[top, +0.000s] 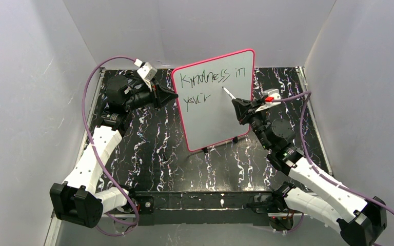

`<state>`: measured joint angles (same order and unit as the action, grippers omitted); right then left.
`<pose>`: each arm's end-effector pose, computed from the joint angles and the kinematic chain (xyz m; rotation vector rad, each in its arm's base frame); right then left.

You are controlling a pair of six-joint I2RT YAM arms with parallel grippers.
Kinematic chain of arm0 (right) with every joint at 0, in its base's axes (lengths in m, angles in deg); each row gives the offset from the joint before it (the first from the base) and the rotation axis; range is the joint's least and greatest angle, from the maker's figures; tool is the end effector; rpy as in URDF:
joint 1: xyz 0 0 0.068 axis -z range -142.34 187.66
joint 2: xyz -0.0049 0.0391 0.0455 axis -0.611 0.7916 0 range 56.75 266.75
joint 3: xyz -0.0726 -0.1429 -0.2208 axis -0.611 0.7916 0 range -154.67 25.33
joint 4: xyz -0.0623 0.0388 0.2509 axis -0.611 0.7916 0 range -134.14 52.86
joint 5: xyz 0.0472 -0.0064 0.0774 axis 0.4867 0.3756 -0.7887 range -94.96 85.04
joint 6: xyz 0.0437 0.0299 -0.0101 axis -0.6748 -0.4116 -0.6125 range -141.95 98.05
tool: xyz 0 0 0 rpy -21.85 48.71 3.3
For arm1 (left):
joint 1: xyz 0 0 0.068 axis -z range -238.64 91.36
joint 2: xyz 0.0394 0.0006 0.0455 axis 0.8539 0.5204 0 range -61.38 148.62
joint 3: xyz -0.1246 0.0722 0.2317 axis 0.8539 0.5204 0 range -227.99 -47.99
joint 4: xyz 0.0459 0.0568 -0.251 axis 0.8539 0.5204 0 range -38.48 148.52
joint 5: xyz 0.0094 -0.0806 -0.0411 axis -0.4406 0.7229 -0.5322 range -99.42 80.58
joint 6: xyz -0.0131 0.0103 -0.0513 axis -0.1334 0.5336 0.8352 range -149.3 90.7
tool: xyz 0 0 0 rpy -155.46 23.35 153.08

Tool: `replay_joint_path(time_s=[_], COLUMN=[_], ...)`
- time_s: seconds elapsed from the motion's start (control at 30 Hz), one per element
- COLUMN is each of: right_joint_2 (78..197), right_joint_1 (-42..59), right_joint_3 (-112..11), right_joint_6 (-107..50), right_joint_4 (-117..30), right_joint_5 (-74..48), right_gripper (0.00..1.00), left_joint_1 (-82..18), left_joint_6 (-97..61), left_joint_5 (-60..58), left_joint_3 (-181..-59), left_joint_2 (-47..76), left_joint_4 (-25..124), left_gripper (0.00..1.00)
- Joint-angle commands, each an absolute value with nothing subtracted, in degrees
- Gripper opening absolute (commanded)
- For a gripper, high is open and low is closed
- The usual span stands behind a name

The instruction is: Write a sentence on the whiteboard

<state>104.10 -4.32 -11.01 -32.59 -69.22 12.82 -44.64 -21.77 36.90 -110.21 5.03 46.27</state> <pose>0.1542 0.1242 0.3460 -0.1029 1.3557 0.5703 0.2476 -0.0883 0.3992 0.7361 1.4580 -0.9141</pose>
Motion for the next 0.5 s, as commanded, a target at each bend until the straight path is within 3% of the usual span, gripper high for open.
replay_joint_path(time_s=[0.0,0.47], right_joint_2=[104.4,102.4], right_joint_1=[-2.9,-2.1], right_joint_3=[-14.4,-10.9], right_joint_6=[-33.2,-36.5], right_joint_4=[-75.2,-69.1], right_joint_5=[10.1,10.0], right_gripper=[0.01,0.01], left_joint_1=[-44.0,-44.0], left_joint_6=[-22.3,-22.2], left_joint_5=[39.3,39.4], left_joint_3=[-109.3,-109.4], left_joint_2=[4.5,4.5], left_joint_4=[48.4,48.4], left_gripper=[0.00,0.00])
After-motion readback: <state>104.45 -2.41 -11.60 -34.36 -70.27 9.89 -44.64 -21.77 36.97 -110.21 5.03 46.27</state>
